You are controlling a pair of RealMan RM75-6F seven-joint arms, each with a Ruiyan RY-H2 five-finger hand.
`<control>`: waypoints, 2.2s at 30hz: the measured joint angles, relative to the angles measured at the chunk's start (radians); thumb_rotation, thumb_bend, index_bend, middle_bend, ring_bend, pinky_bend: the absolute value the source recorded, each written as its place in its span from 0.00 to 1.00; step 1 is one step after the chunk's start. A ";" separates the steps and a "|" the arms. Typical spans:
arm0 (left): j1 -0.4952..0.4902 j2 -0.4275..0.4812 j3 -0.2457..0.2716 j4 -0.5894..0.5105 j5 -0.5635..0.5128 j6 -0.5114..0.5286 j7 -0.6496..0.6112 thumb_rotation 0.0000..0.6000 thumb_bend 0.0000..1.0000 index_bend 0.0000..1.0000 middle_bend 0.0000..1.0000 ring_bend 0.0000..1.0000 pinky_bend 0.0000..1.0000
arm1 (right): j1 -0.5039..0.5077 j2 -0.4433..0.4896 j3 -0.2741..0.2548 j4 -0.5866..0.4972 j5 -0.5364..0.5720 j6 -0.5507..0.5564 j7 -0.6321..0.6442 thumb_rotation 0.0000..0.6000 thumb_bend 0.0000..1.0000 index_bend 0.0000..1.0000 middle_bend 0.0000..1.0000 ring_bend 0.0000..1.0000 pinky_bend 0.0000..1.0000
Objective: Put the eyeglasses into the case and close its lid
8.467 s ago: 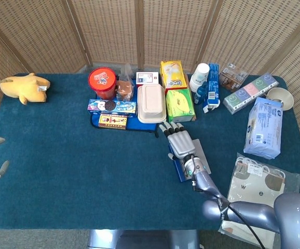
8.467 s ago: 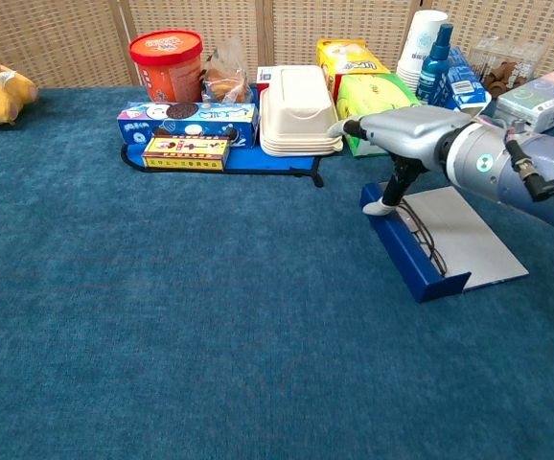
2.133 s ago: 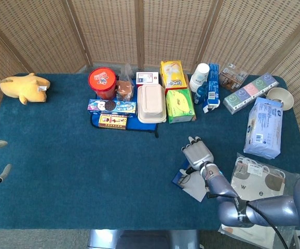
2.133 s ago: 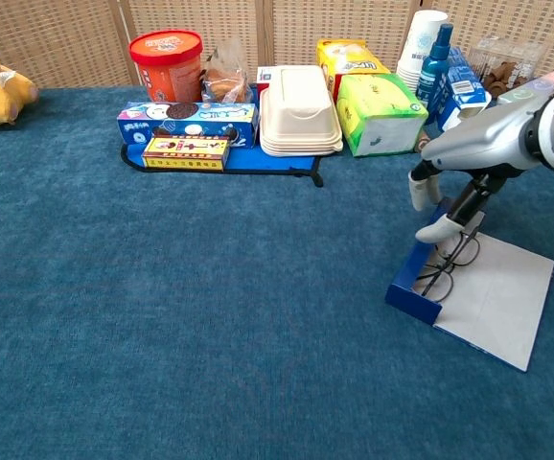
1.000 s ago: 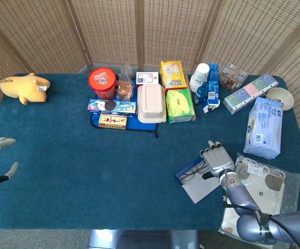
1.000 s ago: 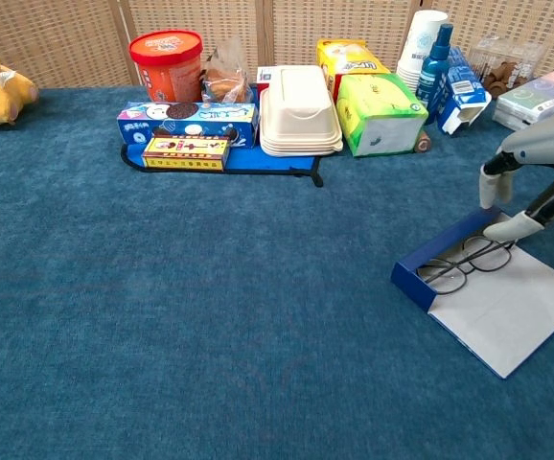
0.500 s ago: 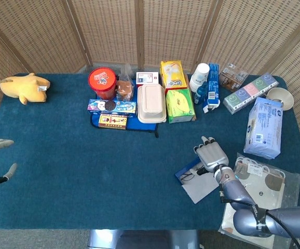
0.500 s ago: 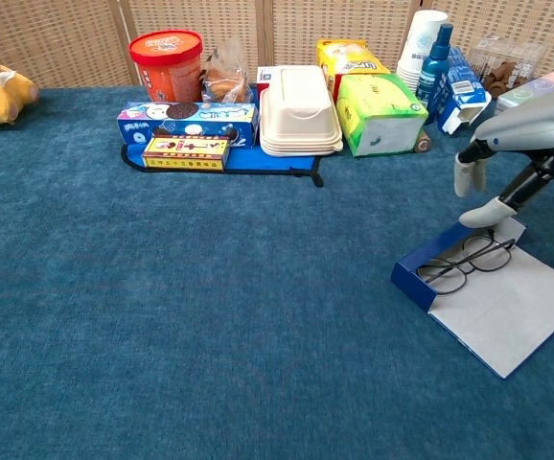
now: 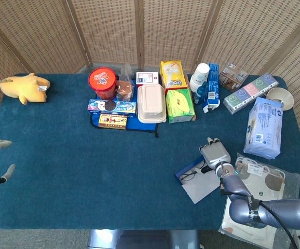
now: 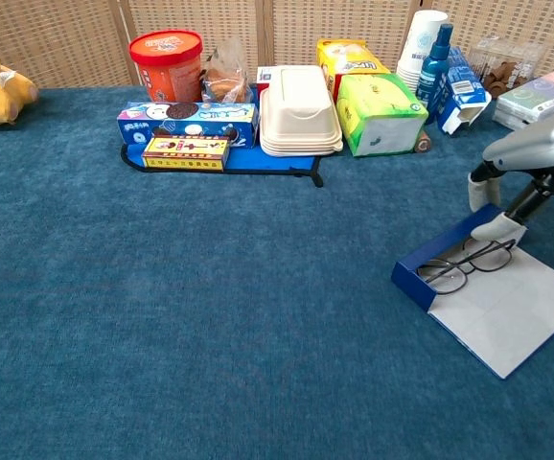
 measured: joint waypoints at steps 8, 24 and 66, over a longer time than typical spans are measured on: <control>-0.006 -0.004 -0.001 0.002 0.008 -0.001 -0.004 1.00 0.31 0.23 0.28 0.20 0.07 | -0.004 0.010 -0.024 -0.031 0.016 0.030 -0.010 0.43 0.28 0.27 0.30 0.05 0.14; -0.017 -0.017 -0.001 0.014 0.014 -0.008 -0.013 1.00 0.31 0.23 0.28 0.19 0.07 | -0.039 0.051 -0.051 -0.133 0.004 0.103 -0.005 0.39 0.28 0.27 0.30 0.05 0.14; -0.016 -0.002 -0.002 0.011 0.018 0.014 -0.024 1.00 0.31 0.23 0.28 0.19 0.07 | -0.086 0.072 -0.027 -0.226 -0.099 0.127 -0.001 0.38 0.28 0.28 0.30 0.05 0.15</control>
